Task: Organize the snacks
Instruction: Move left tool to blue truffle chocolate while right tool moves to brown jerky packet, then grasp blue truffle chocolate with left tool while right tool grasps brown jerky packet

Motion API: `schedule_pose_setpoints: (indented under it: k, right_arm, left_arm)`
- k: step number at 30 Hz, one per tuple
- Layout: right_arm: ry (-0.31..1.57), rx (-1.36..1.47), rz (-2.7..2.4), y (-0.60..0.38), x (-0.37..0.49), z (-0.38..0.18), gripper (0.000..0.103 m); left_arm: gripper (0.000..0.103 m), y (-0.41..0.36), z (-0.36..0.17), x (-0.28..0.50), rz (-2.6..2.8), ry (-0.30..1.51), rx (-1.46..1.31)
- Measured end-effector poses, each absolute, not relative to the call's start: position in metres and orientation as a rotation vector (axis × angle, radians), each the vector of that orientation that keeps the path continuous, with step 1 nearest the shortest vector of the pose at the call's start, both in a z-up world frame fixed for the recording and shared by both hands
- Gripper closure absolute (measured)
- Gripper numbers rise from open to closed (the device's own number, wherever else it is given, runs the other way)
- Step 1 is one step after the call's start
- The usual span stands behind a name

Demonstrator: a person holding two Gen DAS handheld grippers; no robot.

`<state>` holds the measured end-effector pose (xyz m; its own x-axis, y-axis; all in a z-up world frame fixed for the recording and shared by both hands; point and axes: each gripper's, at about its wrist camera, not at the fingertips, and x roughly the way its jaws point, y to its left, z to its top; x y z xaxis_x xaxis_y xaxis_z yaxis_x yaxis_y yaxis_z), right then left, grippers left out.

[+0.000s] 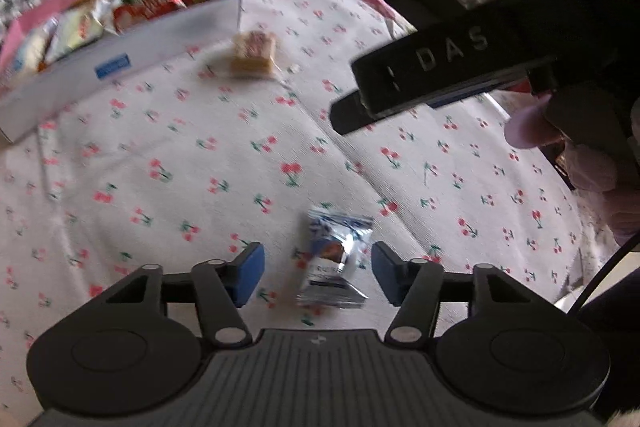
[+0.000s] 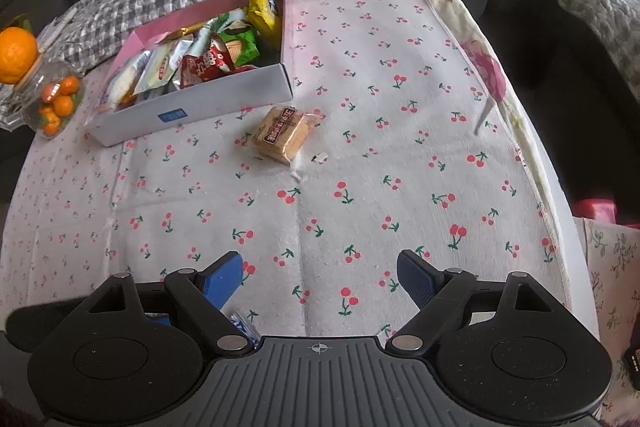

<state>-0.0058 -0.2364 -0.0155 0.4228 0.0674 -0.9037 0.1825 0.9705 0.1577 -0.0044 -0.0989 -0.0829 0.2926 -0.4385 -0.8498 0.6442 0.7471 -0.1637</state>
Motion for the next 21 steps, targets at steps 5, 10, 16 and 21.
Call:
schedule_pose_setpoints:
  k: [5, 10, 16, 21]
  right_arm:
    - [1.146, 0.236, -0.077, -0.236, -0.003, -0.019, 0.017]
    - [1.154, 0.235, -0.08, -0.236, -0.001, -0.021, 0.017]
    - [1.153, 0.26, -0.083, -0.24, 0.006, -0.021, 0.017]
    - [1.145, 0.322, -0.1, -0.252, 0.016, -0.022, 0.017]
  left_arm:
    - [0.063, -0.105, -0.084, -0.01, -0.734, 1.024, 0.288]
    - [0.079, -0.106, -0.082, -0.013, -0.72, 1.002, 0.338]
    - [0.085, -0.097, -0.074, -0.003, -0.642, 0.987, 0.297]
    - [0.086, -0.081, -0.066, 0.014, -0.55, 0.985, 0.213]
